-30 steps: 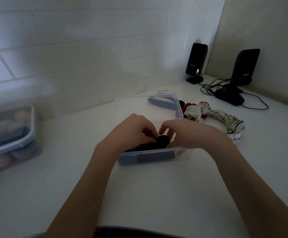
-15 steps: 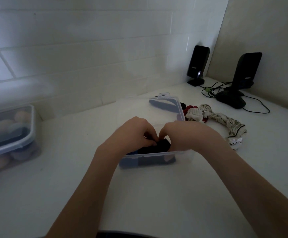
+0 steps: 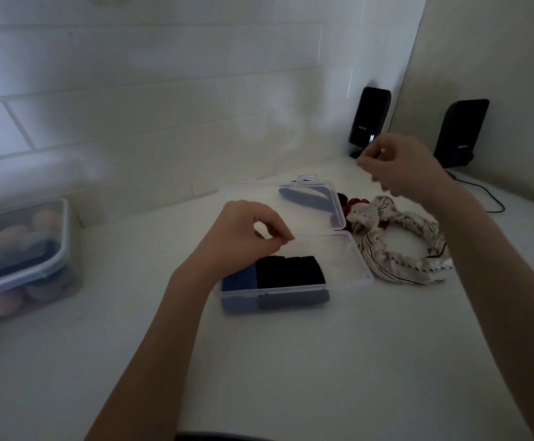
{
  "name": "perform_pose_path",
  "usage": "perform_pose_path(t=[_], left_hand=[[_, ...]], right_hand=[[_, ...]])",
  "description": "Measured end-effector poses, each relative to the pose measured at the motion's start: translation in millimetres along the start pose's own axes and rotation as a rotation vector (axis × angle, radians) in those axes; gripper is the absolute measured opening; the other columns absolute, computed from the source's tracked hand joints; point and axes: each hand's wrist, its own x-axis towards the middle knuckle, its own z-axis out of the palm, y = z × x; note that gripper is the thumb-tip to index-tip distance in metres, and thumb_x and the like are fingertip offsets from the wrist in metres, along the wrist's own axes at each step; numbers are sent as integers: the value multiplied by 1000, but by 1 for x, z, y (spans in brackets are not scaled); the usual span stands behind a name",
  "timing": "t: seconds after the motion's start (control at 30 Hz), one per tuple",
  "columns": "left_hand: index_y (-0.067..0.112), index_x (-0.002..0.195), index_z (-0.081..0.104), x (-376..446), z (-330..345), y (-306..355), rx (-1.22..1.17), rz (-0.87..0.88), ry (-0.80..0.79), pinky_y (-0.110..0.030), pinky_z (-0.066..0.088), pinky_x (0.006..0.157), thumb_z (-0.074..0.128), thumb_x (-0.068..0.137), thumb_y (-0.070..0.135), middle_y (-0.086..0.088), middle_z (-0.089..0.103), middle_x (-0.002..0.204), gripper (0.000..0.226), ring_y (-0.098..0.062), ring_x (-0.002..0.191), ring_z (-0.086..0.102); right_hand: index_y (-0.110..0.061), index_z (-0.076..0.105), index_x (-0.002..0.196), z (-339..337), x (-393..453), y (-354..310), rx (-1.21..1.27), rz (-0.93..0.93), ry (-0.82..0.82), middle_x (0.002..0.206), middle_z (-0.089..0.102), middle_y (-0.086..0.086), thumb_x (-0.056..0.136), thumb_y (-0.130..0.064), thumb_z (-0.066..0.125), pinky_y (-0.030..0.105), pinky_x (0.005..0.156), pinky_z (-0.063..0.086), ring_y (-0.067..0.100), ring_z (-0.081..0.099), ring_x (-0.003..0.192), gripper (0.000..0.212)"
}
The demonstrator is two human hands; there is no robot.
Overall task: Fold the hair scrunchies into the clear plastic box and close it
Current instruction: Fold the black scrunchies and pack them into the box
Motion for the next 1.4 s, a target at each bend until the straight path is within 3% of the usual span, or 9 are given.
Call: perform_pose_path(t=[0.17, 0.27, 0.47, 0.57, 0.77, 1.0, 1.2, 1.3, 1.4], left_hand=[[15, 77, 77, 1, 2, -2, 25, -4, 19, -18, 55, 62, 72, 74, 3, 5, 72, 76, 13, -9, 70, 65], [16, 76, 77, 0, 1, -1, -48, -32, 26, -15, 52, 60, 74, 74, 5, 6, 73, 76, 12, -9, 70, 65], [20, 74, 75, 1, 1, -1, -73, -51, 11, -12, 48, 59, 74, 74, 7, 4, 73, 77, 14, -8, 70, 64], [18, 74, 76, 1, 1, -1, -73, -40, 7, -13, 49, 59, 75, 74, 7, 2, 74, 77, 11, -8, 69, 64], [20, 76, 76, 0, 1, 0, -97, -48, 24, -18, 52, 59, 75, 74, 7, 9, 72, 75, 13, -4, 70, 63], [28, 118, 59, 6, 3, 16, -74, 103, 203, -27, 51, 90, 78, 73, 19, 14, 59, 115, 50, -2, 104, 55], [30, 146, 19, 36, 15, 51, 86, 113, 30, -24, 22, 111, 79, 67, 41, 11, 28, 151, 100, -6, 138, 26], [27, 143, 28, 45, 26, 57, -66, 44, -95, -15, 34, 97, 79, 68, 38, 10, 48, 137, 92, -1, 121, 45], [29, 116, 56, 43, 32, 48, -186, 41, -115, -13, 45, 78, 78, 71, 30, 18, 64, 96, 50, 5, 86, 60]], right_hand=[[-15, 48, 128, 44, 56, 46, -283, 1, -85, 132, 51, 11, 87, -30, 62, 28, 77, 46, 26, 55, 107, 46], [-10, 40, 138, 65, 73, 65, -430, 80, -228, 143, 44, 12, 83, -44, 62, 41, 102, 39, 30, 45, 126, 69], [-3, 67, 84, 67, 76, 58, -373, 123, -348, 77, 61, 8, 74, -33, 75, 24, 52, 36, 22, 54, 73, 32], [-5, 65, 85, 61, 75, 53, -244, 118, -224, 83, 63, 12, 77, -27, 73, 25, 54, 38, 19, 54, 68, 25], [-14, 45, 109, 25, 58, 30, 534, 252, -28, 105, 64, 20, 88, -16, 62, 36, 59, 61, 25, 70, 65, 27], [-12, 58, 105, -8, -2, -11, 572, 35, 132, 95, 67, 16, 91, -12, 55, 36, 53, 60, 26, 71, 55, 15], [-12, 65, 84, -19, -44, -31, 637, 50, 80, 77, 69, 11, 90, -16, 57, 26, 44, 55, 19, 67, 46, 10], [-10, 64, 89, -7, -53, -29, 757, 97, -25, 71, 69, 6, 89, -21, 59, 23, 44, 52, 17, 66, 51, 11], [-11, 60, 102, 4, -56, -17, 897, 133, -74, 79, 61, 6, 87, -22, 62, 22, 49, 52, 16, 62, 65, 19]])
